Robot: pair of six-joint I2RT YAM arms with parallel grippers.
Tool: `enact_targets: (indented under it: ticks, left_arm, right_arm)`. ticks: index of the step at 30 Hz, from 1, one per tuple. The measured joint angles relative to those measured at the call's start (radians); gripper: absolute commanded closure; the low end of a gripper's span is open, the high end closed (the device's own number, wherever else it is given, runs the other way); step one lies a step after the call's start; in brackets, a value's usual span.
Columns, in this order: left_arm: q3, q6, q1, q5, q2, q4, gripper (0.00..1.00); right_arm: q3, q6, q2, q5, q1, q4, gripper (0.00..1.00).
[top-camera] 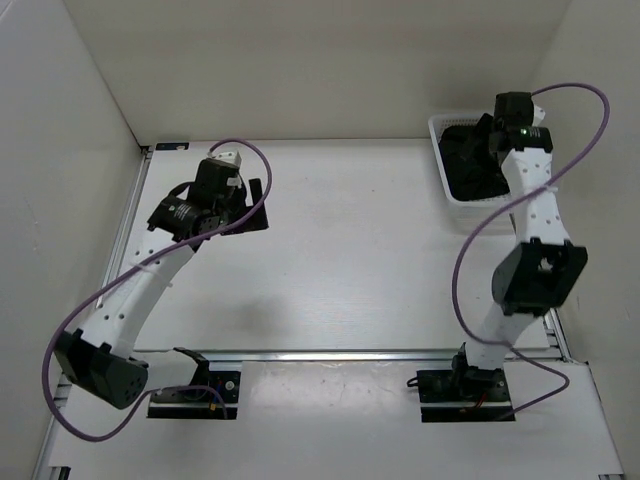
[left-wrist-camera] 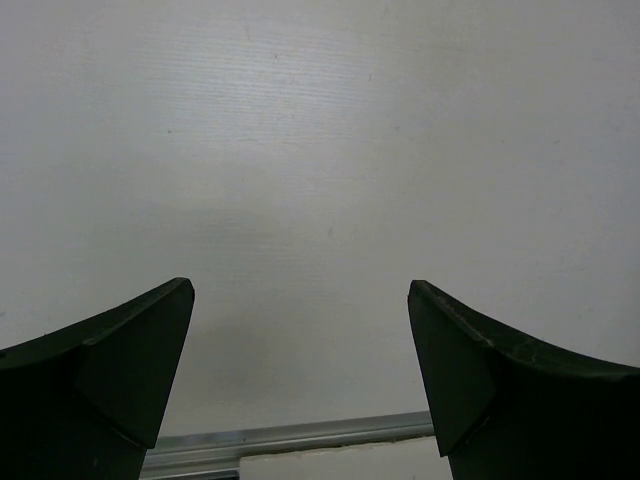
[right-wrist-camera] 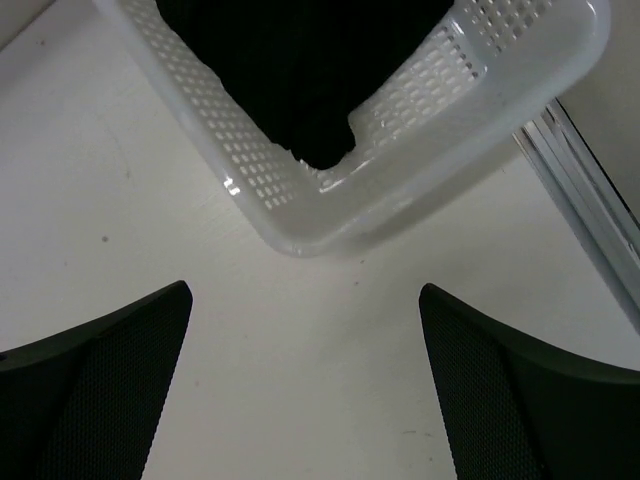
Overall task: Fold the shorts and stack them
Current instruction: Grab the shorts from the pile, then move the shorts to the center of the board
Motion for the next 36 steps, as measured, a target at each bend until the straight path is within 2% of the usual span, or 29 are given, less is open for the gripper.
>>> enact_targets:
  ticks: [3,6,9,10,13,14,16,22,28,33,36]
  left_arm:
    - [0.008,0.0,0.0,0.01,0.057,-0.014,0.0]
    - [0.021,0.0,0.001,0.011,0.094,-0.031,0.0]
    - [0.056,0.005,0.006,0.009,0.116,-0.039,0.0]
    - [0.077,0.007,0.007,0.002,0.125,-0.038,0.0]
    - [0.099,0.017,0.008,-0.005,0.143,-0.041,0.0]
    - [0.108,0.021,0.008,-0.006,0.152,-0.045,0.0]
    - [0.124,0.025,0.008,-0.009,0.175,-0.051,0.0]
    - [0.142,0.031,0.008,-0.01,0.208,-0.071,0.0]
    - [0.174,0.024,0.021,0.047,0.208,-0.109,0.0]
    - [0.188,-0.032,0.068,-0.01,0.19,-0.17,0.0]
    - [0.19,-0.058,0.131,-0.03,0.142,-0.189,0.0]
  right_arm:
    - [0.186,-0.009,0.207,-0.045,-0.057,0.0,0.01]
    - [0.304,-0.01,0.378,-0.074,-0.087,-0.013,0.01]
    - [0.415,-0.01,0.546,-0.102,-0.107,-0.021,0.07]
    - [0.476,-0.008,0.632,-0.118,-0.114,-0.034,0.2]
    - [0.567,-0.001,0.743,-0.149,-0.124,-0.039,0.52]
    - [0.586,0.004,0.766,-0.158,-0.126,-0.032,0.81]
    - [0.592,0.006,0.774,-0.171,-0.127,-0.024,1.0]
    - [0.592,0.008,0.674,-0.195,-0.116,0.018,1.0]
    - [0.592,-0.003,0.346,-0.359,-0.073,0.089,1.0]
    - [0.598,-0.008,0.017,-0.457,0.111,0.179,1.0]
    - [0.588,-0.01,-0.11,-0.547,0.243,0.227,1.0]
